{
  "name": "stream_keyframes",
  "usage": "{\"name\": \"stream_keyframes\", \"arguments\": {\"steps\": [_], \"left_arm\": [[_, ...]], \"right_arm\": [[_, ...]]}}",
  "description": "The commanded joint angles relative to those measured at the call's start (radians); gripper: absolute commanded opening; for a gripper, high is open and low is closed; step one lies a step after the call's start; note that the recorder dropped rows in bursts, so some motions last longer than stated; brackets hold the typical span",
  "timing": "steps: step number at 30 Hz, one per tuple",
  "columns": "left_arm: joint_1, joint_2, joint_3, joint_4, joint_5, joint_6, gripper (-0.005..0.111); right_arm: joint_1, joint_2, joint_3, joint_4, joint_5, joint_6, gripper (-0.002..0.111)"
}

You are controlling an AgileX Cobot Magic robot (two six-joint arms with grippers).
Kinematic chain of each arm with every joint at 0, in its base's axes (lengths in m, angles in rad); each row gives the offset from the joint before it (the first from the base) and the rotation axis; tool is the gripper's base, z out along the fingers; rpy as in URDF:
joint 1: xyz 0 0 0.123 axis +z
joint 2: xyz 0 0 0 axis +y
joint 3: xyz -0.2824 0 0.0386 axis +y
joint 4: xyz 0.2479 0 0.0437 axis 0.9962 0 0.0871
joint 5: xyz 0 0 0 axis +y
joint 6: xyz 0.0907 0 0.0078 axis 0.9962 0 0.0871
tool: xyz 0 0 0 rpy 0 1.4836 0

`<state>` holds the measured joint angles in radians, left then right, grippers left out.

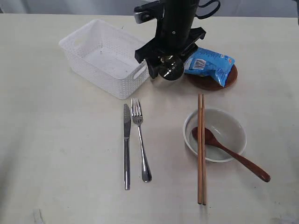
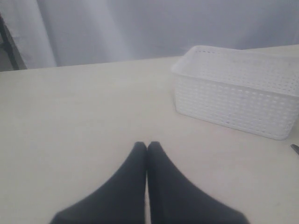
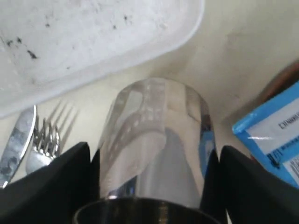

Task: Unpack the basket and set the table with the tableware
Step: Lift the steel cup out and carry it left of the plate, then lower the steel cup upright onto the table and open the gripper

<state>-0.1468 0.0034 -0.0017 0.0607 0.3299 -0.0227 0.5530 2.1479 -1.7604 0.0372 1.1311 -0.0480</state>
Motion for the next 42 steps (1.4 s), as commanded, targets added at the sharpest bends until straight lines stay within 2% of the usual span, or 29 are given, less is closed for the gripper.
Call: {"name": "stream_keyframes", "arguments": {"steps": [1, 7, 14, 25, 31, 35, 42], "left_arm": [[-0.006, -0.003, 0.002, -0.005, -0.01, 0.0, 0.0], [-0.006, -0.003, 0.002, -0.005, -0.01, 0.0, 0.0], [-0.006, -0.003, 0.002, -0.005, -0.01, 0.0, 0.0], [-0.006, -0.003, 0.002, -0.005, -0.01, 0.0, 0.0], [-0.006, -0.003, 0.002, -0.005, -0.01, 0.0, 0.0], [-0.006, -0.003, 0.002, -0.005, -0.01, 0.0, 0.0], [-0.006, -0.003, 0.002, -0.005, -0.01, 0.0, 0.0]], "right_arm": [[-0.002, 0.042, -0.048, 0.048, -0.024, 0.003, 0.0], [-0.002, 0.096, -0.131, 0.152, -0.02, -0.01, 0.0], [-0.002, 0.152, -0.243, 0.163, 0.024, -0.011, 0.0], [-0.002, 0.268, -0.386, 0.305, -0.039, 0.01, 0.0], [-0.002, 0.266, -0.419, 0.2, 0.09, 0.0, 0.0], [-0.002, 0.242, -0.441, 0.09, 0.09, 0.017, 0.0], [0.008, 0.191, -0.429, 0.092, 0.09, 0.033, 0.0]]}}
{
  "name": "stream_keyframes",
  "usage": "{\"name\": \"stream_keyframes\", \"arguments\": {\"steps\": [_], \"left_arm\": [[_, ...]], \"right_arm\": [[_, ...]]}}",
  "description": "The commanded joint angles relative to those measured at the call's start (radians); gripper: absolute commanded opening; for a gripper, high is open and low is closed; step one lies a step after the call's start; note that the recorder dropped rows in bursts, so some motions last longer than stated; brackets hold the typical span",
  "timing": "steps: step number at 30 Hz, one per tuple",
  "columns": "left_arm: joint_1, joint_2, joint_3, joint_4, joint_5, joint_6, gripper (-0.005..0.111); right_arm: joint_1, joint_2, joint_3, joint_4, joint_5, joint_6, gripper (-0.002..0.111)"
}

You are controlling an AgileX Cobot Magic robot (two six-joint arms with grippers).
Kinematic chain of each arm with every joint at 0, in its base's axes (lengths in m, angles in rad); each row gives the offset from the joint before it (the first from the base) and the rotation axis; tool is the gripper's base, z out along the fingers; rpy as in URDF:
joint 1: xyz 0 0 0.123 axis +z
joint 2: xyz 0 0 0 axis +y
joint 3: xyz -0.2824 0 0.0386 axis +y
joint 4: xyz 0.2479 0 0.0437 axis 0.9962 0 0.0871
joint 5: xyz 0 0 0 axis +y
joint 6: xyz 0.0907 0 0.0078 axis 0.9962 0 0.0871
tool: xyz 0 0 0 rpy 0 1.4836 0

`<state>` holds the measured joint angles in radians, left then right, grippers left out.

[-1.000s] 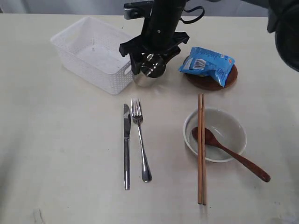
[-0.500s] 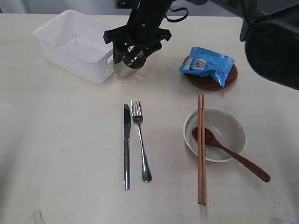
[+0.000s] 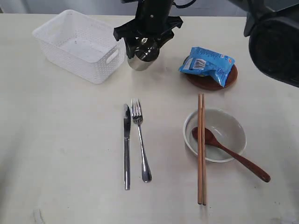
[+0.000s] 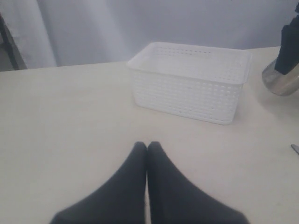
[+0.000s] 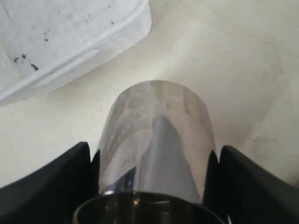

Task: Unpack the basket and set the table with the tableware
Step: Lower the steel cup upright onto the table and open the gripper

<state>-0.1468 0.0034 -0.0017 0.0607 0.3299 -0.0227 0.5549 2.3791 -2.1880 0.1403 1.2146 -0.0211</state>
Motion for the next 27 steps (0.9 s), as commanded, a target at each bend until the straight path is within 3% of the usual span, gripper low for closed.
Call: {"name": "stream_keyframes", "arguments": {"steps": [1, 4, 9, 27], "left_arm": [[-0.006, -0.003, 0.002, -0.005, -0.01, 0.0, 0.0], [-0.006, -0.003, 0.002, -0.005, -0.01, 0.0, 0.0], [-0.006, -0.003, 0.002, -0.005, -0.01, 0.0, 0.0], [-0.006, -0.003, 0.002, -0.005, -0.01, 0.0, 0.0]], "right_arm": [[0.006, -0.056, 0.01, -0.017, 0.007, 0.006, 0.0], [0.006, -0.158, 0.129, -0.134, 0.007, 0.021, 0.0], [0.006, -0.212, 0.316, -0.108, 0.007, 0.021, 0.0], [0.006, -0.119, 0.306, -0.09, 0.007, 0.009, 0.0]]}}
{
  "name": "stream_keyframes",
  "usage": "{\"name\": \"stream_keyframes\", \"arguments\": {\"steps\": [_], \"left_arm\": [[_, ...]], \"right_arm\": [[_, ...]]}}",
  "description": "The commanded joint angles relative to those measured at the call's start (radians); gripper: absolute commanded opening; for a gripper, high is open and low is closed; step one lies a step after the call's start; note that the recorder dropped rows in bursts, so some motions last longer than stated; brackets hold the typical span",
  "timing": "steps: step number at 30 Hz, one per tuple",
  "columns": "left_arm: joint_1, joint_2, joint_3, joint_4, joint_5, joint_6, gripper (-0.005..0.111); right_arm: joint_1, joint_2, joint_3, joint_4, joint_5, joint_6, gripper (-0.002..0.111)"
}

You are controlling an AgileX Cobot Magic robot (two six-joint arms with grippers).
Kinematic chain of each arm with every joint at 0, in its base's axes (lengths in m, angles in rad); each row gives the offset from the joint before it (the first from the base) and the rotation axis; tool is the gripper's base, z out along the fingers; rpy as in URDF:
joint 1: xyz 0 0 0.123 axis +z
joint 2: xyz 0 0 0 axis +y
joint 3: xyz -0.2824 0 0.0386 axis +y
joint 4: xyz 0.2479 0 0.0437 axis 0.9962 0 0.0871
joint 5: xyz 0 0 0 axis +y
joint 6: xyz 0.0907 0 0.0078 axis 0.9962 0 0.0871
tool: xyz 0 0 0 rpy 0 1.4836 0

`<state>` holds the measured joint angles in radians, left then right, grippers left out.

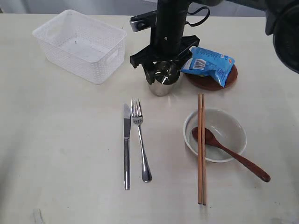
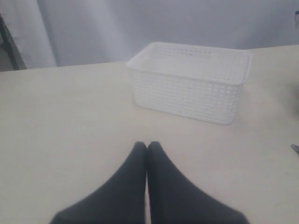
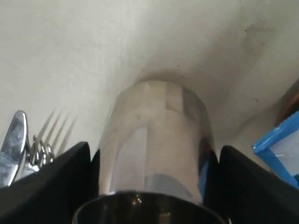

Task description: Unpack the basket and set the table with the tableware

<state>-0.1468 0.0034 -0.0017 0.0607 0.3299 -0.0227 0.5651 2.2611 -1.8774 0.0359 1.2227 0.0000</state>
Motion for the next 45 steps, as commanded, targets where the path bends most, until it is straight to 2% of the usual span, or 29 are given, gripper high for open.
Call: {"name": "stream_keyframes", "arguments": {"steps": [1, 5, 8, 10, 13, 21, 28, 39, 45], "left_arm": [[-0.006, -0.003, 0.002, -0.005, -0.01, 0.0, 0.0], [-0.006, -0.003, 0.002, -0.005, -0.01, 0.0, 0.0], [-0.006, -0.003, 0.002, -0.005, -0.01, 0.0, 0.0], [-0.006, -0.003, 0.002, -0.005, -0.01, 0.0, 0.0], [-0.006, -0.003, 0.002, -0.005, -0.01, 0.0, 0.0], [-0.006, -0.003, 0.002, -0.005, -0.01, 0.0, 0.0], [-0.006, -0.003, 0.002, -0.005, -0.01, 0.0, 0.0], [-0.006, -0.003, 0.002, -0.005, -0.01, 0.0, 0.0], [-0.006, -0.003, 0.002, -0.005, -0.01, 0.0, 0.0]], "right_arm": [[-0.004, -0.001, -0.005, 0.015, -0.002, -0.015, 0.0], [-0.004, -0.001, -0.005, 0.015, -0.006, -0.015, 0.003], [-0.004, -0.001, -0.005, 0.015, -0.014, -0.015, 0.02], [-0.004, -0.001, -0.005, 0.015, -0.014, -0.015, 0.037], [-0.004, -0.001, -0.005, 0.015, -0.021, -0.015, 0.053], [-0.004, -0.001, -0.005, 0.015, -0.056, -0.02, 0.056], [-0.004, -0.001, -0.005, 0.015, -0.056, -0.024, 0.078], [-0.004, -0.001, -0.019, 0.015, -0.043, -0.024, 0.078], [-0.004, -0.008, -0.133, 0.015, -0.002, -0.024, 0.076]]}}
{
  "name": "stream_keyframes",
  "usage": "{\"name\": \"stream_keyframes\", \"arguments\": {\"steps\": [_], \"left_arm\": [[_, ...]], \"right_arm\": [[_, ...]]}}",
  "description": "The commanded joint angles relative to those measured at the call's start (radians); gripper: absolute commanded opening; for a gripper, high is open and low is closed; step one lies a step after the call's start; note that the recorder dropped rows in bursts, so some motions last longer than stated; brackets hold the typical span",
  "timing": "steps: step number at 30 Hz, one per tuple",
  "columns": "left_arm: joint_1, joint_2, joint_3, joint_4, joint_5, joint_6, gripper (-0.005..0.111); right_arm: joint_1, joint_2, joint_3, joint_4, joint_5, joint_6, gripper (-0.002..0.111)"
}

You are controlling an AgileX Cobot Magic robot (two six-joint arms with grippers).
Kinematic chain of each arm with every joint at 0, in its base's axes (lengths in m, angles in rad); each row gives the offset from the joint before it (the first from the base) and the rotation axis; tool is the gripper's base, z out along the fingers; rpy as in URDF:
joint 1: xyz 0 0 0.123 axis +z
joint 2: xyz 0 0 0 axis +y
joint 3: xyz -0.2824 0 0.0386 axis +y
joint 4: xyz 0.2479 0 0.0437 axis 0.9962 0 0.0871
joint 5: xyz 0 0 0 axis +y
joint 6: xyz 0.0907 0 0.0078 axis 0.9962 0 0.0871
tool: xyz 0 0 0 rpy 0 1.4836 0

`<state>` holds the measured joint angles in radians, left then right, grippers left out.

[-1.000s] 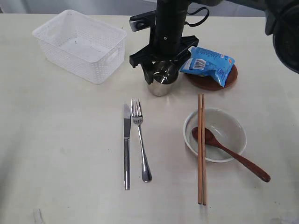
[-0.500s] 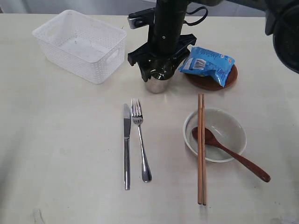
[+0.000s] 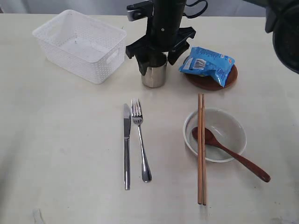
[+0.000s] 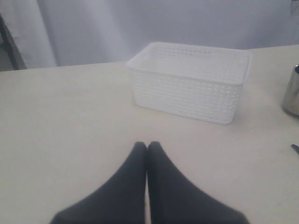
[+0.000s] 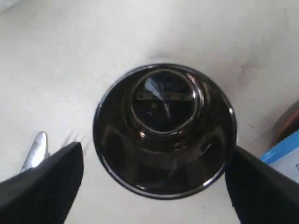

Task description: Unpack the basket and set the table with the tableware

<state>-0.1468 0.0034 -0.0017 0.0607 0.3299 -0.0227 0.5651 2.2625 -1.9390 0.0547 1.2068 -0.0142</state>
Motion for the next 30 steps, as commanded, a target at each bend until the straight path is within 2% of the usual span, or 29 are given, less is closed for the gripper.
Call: {"name": "stream_keyframes", "arguments": {"steps": [1, 2, 5, 10, 19, 30], "left_arm": [[-0.006, -0.003, 0.002, -0.005, -0.01, 0.0, 0.0], [-0.006, -0.003, 0.002, -0.005, -0.01, 0.0, 0.0], [-0.006, -0.003, 0.002, -0.005, -0.01, 0.0, 0.0], [-0.006, -0.003, 0.002, -0.005, -0.01, 0.0, 0.0], [-0.006, -0.003, 0.002, -0.005, -0.01, 0.0, 0.0], [-0.006, -0.003, 0.002, -0.005, -0.01, 0.0, 0.0]], "right_arm": [[-0.004, -0.022, -0.074, -0.004, 0.014, -0.012, 0.074], [0.001, -0.055, -0.072, -0.004, 0.014, -0.014, 0.064], [0.024, -0.14, -0.024, 0.003, 0.014, 0.005, 0.048], [0.014, -0.334, 0.184, -0.023, 0.014, 0.014, 0.046], [-0.087, -0.713, 0.522, -0.009, -0.067, 0.042, 0.046], [-0.087, -1.065, 0.691, -0.012, -0.13, 0.041, 0.046]]}}
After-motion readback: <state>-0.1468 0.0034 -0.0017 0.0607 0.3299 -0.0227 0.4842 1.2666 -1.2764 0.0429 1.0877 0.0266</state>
